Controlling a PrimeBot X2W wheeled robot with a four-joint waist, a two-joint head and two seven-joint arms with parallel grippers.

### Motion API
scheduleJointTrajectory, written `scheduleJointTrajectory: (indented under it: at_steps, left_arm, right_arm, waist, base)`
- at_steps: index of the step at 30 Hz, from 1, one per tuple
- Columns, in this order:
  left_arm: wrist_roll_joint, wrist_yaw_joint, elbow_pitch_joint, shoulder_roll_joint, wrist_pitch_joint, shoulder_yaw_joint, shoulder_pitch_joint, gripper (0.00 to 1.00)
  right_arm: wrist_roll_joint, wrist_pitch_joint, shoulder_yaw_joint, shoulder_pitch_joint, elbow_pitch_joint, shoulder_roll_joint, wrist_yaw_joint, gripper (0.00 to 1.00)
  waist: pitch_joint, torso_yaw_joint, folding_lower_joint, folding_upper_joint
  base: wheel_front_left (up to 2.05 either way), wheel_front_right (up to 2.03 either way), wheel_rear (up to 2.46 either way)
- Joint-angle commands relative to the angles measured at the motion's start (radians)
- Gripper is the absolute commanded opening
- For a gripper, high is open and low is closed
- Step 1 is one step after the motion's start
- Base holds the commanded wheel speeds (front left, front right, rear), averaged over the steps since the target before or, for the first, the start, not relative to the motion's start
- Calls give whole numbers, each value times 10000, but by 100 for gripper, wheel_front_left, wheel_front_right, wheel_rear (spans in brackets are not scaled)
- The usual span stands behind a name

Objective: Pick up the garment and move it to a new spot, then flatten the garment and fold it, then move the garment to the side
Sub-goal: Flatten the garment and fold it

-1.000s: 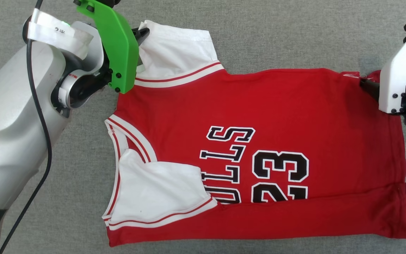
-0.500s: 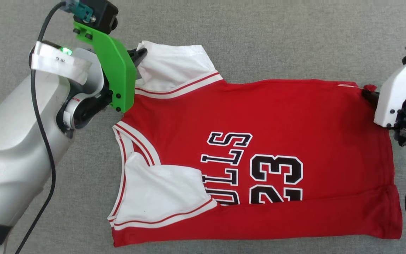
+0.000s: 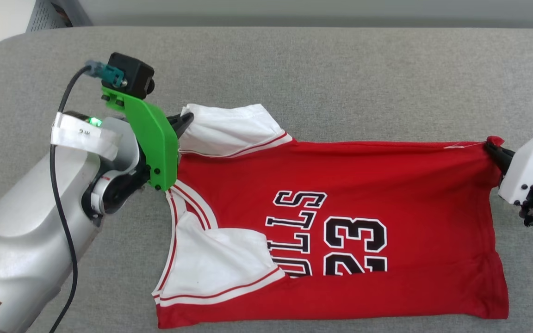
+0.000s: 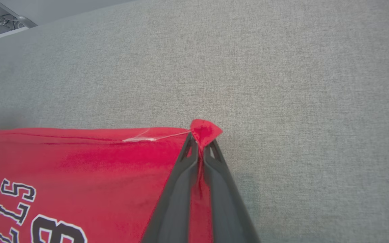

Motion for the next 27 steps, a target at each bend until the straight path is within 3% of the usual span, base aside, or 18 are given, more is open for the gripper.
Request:
scheduleJointTrajectory:
  at_steps: [1, 14, 27]
  left_arm:
    - [-127, 87, -147, 101, -121, 15, 331, 0]
    - [-588, 938, -1772, 876, -905, 171, 2704, 0]
    - [-863, 1660, -3447, 1654, -1008, -185, 4778, 0]
  right_arm:
    - [171, -196, -74, 307, -117, -63, -7, 0]
    - [1314, -1205, -280, 2355, -952, -199, -7, 0]
    - [2269, -1634, 538, 3832, -1836, -612, -7, 0]
  waist:
    - [-500, 54, 1, 0]
    - [-1348, 340, 1, 0]
    - [-1601, 595, 1, 0]
  base:
    - [0, 0, 0]
    - [0, 0, 0]
    - [0, 0, 0]
